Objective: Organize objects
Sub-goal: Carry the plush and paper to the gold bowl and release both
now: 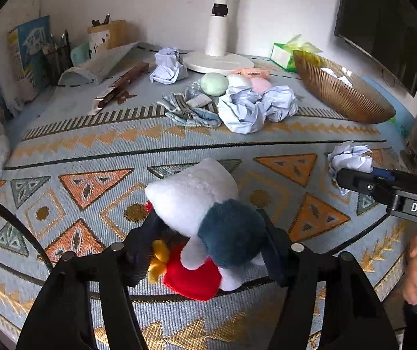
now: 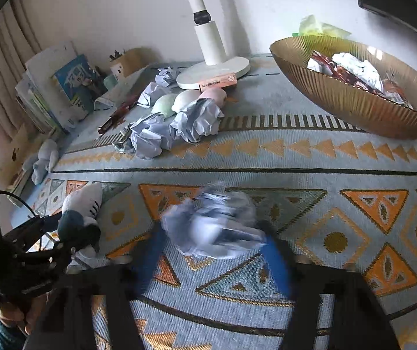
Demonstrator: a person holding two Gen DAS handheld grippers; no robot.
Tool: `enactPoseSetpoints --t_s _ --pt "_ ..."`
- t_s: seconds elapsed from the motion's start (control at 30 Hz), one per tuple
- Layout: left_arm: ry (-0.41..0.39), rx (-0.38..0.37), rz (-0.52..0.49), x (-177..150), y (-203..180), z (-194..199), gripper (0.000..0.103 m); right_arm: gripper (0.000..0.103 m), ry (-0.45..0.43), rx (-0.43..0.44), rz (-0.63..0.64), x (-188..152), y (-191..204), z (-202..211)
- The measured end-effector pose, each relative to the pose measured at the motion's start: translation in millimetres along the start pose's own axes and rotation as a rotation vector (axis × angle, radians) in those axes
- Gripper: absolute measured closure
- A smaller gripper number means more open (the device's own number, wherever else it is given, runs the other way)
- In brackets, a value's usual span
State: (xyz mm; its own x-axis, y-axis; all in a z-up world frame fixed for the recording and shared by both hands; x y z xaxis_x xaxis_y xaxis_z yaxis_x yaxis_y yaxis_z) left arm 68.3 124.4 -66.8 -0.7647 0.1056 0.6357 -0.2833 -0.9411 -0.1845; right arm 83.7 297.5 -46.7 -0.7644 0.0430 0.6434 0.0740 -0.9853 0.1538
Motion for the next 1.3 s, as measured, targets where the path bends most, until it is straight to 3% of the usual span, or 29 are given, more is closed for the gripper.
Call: enactPoseSetpoints --t_s 0.13,0.3,0.43,0.53,0.67,0.9,0.97,1.0,1.1,1.3 --pt "-0.036 -0.041 -0.001 8.5 -6.5 14.7 0.045 0.055 -0.037 0.016 -0.010 3.1 -1.2 8.2" --pt "-0.124 -0.163 -0.055 46.9 -47.4 46.7 0.045 0.055 -0.125 0.003 -0.048 19.1 -19.9 42.8" --pt "-0.179 -0.276 -0.127 93.4 -104.8 57.6 0.045 0.055 -0.243 -0.105 -0.075 46.9 -57.3 93.0" --pt "-0.198 -0.362 -0.155 128.9 -151.2 54.0 0.045 0.054 -0.343 -0.232 -0.120 75.0 -101.6 138.4" --pt "-0.164 -0.435 -0.146 165.5 -204.6 26.7 0.045 0.054 -0.402 -0.407 -0.202 104.7 -159.0 171.0" --pt "-0.105 -0.448 -0.093 188.9 -253.4 -33.6 0.044 0.054 -0.375 -0.479 -0.307 131.1 -220.0 154.6" --pt "-0.083 -0.475 -0.072 186.1 -259.1 -42.7 0.039 0.054 -0.369 -0.521 -0.316 132.0 -231.1 149.5" --pt "-0.070 -0.487 -0.053 185.6 -261.3 -47.9 0.032 0.051 -0.367 -0.547 -0.324 130.3 -238.4 148.3" --pt "-0.016 -0.500 -0.003 183.5 -261.6 -63.4 0.029 0.031 -0.318 -0.545 -0.319 131.7 -250.2 133.7" --pt "-0.046 -0.519 0.032 185.2 -241.9 -39.5 0.029 0.031 -0.348 -0.511 -0.334 129.1 -247.3 146.9"
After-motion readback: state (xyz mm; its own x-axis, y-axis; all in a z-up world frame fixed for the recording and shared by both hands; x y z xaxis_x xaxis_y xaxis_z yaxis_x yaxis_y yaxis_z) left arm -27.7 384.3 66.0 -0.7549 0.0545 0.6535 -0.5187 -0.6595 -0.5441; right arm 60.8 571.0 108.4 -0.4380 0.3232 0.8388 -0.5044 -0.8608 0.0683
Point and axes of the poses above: each gripper's, at about its wrist camera, not at the fingertips, and z roughly against the way its jaws point, y to its left, x to its top, the point moved 10 cm from there along -z, roughly the way its jaws point, and after that the axes turned 9 degrees about z, right-handed, at the moved point
